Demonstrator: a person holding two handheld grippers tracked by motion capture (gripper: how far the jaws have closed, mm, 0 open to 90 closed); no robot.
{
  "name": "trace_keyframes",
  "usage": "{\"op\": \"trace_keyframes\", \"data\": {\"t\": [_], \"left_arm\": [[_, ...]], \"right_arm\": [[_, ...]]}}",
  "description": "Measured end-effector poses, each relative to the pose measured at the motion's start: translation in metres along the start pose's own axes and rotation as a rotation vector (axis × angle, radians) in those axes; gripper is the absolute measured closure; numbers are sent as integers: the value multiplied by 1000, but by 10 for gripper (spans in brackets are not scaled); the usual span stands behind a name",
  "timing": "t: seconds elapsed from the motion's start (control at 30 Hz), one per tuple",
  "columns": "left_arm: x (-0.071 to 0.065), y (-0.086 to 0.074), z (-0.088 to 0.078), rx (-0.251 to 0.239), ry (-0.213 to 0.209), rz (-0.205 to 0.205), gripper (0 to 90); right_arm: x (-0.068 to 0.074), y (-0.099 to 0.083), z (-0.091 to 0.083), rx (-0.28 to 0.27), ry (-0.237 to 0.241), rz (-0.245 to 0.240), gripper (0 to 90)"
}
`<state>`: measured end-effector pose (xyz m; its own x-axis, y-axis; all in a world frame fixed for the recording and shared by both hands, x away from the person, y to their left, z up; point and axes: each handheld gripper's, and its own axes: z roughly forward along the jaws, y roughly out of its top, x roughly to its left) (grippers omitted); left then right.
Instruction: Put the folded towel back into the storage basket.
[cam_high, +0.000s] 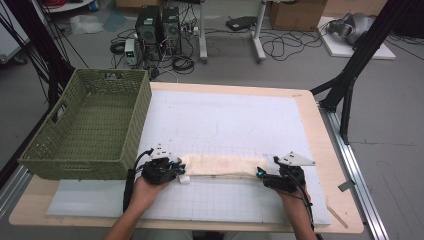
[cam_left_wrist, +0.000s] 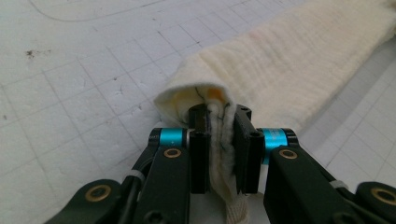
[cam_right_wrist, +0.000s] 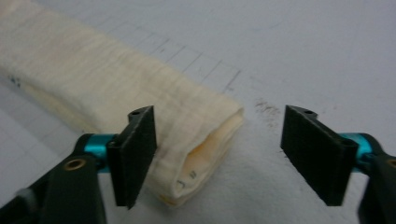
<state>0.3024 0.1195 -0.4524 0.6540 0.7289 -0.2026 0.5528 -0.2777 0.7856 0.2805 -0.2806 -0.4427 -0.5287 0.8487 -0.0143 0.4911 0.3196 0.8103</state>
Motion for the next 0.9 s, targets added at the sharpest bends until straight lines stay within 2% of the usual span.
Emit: {"op": "trace_keyframes", "data": {"t": [0.07, 0.13, 0.3, 0.53, 0.63, 0.77, 0.9], "left_arm": [[0, 0, 0, -2, 1, -2, 783], [0, 0, 0, -2, 1, -2, 784], [0, 0, 0, -2, 7, -1, 787], [-2, 0, 0, -6, 14, 5, 788], [-1, 0, 0, -2, 13, 8, 789], [-1, 0, 0, -2, 13, 8, 790], [-1, -1, 0, -6, 14, 1, 790]], "right_arm": [[3, -2, 3, 38, 4, -17, 359], [4, -4, 6, 61, 22, -1, 371], [4, -6, 5, 69, 33, 29, 425], [7, -5, 4, 84, 76, 50, 605], [9, -5, 3, 82, 88, 40, 675], [6, -5, 3, 88, 110, 84, 710], [8, -4, 3, 91, 126, 54, 764]]}}
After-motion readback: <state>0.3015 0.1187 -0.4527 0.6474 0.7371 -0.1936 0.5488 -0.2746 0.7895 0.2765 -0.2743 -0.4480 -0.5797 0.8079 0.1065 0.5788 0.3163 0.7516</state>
